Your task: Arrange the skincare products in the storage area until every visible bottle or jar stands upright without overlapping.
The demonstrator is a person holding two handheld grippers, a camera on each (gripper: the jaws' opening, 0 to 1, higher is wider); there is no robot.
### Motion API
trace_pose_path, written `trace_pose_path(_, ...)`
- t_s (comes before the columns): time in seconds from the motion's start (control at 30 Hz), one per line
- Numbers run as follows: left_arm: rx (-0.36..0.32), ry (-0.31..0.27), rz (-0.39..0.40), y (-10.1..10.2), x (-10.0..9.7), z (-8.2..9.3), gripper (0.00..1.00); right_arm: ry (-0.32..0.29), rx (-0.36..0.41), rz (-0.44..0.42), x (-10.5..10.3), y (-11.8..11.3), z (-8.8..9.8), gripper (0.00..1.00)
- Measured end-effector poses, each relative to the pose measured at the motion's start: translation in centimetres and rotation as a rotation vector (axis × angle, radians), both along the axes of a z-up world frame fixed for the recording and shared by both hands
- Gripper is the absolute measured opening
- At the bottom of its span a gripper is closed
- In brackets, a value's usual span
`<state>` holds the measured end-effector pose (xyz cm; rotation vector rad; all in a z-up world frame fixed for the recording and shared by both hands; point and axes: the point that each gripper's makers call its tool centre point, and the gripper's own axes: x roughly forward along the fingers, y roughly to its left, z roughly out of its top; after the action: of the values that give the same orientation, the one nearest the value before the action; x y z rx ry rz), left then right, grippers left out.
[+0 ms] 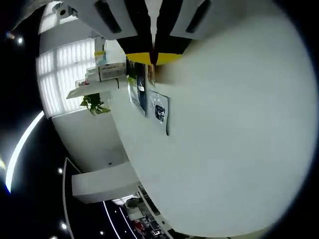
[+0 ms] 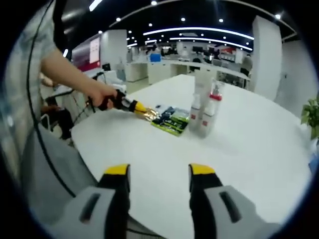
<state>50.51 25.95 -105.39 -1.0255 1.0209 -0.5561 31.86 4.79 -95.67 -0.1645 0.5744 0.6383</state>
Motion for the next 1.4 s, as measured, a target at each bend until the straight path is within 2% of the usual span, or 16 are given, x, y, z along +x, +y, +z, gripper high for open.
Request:
trace_pose_path(0.1,0.08,0.016,-0.028,0.4,-0.5,-0.9,0.01,0.002,0.0,0.002,0.0,0.0,0.0,0.45)
trace_pose_path(0.17,0.073,0.0,-0.042,0.2,-0.5,-0.6,0.01,0.006,0.003,0.004,-0.1,0.0,-0.1,0.45)
trace_pose_path(0.37,0.17,-0.033,-0.11,-0.2,-0.4,-0.4,0.01,0.002,-0.003,0.017,-0.1,0.2,-0.1,0.45)
trace_pose_path(0.63,0.243,-0.029,-0.129,-0.3,-0.2,-0.5,0.01,-0.003,-0.007,0.021,-0.1,0.0,0.0,0.45)
trace_pose_path(0.77,0.298,-0.049,-0.147,-0.1,-0.1,-0.6,0.02,-0.004,-0.009,0.029,-0.2,0.1,0.0,0.45)
trace_pose_path(0.97,0.321,-0.049,-0.152,0.0,-0.1,-0.7,0.03,-0.015,-0.005,0.036,-0.3,0.2,0.2,0.45)
trace_pose_path(1.03,0.374,-0.087,-0.157,0.5,0.2,-0.8,0.03,-0.019,-0.007,0.035,-0.2,0.1,0.2,0.45)
trace_pose_path(1.4,0.378,-0.063,-0.152,0.6,-0.2,-0.7,0.06,-0.028,-0.009,0.045,-0.3,0.2,0.3,0.46)
